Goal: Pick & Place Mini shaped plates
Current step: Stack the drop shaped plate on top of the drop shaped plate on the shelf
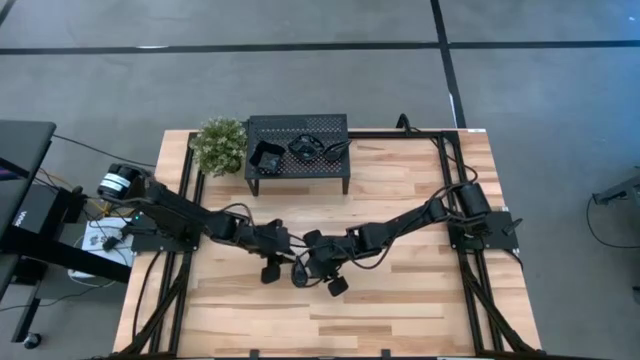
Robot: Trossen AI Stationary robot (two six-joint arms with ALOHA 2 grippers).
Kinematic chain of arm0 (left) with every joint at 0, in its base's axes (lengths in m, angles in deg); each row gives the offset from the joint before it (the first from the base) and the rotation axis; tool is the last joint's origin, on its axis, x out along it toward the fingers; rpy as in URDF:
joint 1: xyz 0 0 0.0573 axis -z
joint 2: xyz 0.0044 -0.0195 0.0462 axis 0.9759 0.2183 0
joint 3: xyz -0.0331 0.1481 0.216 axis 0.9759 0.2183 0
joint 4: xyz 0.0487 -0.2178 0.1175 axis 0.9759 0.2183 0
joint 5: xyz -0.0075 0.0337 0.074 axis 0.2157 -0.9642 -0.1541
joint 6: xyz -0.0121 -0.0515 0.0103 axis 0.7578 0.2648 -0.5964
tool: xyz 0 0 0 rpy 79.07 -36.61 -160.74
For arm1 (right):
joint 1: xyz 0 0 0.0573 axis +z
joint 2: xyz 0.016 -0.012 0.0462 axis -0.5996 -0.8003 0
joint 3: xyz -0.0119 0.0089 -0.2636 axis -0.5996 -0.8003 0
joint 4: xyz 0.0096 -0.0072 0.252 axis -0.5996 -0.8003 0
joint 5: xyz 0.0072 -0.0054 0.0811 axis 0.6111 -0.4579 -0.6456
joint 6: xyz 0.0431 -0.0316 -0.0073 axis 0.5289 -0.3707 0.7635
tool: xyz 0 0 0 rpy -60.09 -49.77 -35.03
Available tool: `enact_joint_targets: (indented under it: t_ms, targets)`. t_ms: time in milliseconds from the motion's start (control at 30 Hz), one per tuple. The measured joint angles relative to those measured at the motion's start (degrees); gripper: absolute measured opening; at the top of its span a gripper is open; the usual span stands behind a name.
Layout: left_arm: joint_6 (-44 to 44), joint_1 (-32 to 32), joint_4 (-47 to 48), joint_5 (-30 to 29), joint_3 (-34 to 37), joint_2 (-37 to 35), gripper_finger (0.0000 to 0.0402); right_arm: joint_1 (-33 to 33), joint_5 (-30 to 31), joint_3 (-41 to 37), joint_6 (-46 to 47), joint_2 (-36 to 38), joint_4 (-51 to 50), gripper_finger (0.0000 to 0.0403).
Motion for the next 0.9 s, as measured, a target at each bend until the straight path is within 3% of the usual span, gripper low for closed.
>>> enact_joint_targets:
  t_ms: [133,300,400,567,900]
  targets:
    - [6.49,2.45,7.38,-0.32,-0.04,-3.51,0.01,-0.05,-0.01,0.1,-0.99,0.07,0.94,0.0135]
    - [7.82,5.0,6.4,-2.38,2.43,-0.97,0.01,0.0,-0.22,-0.22,1.33,-0.11,0.3,0.0123]
    - [7.65,4.5,1.9,-5.46,3.61,1.69,0.01,-0.02,-0.22,-0.15,3.0,-0.06,0.37,0.0119]
    - [4.56,1.93,-6.72,-5.81,3.72,6.37,0.01,-0.07,-0.22,-0.17,3.22,-0.09,0.46,0.0119]
    - [3.9,-2.46,-22.02,-1.93,3.71,12.97,0.01,-0.17,-0.24,-0.17,4.09,-0.09,0.28,0.0118]
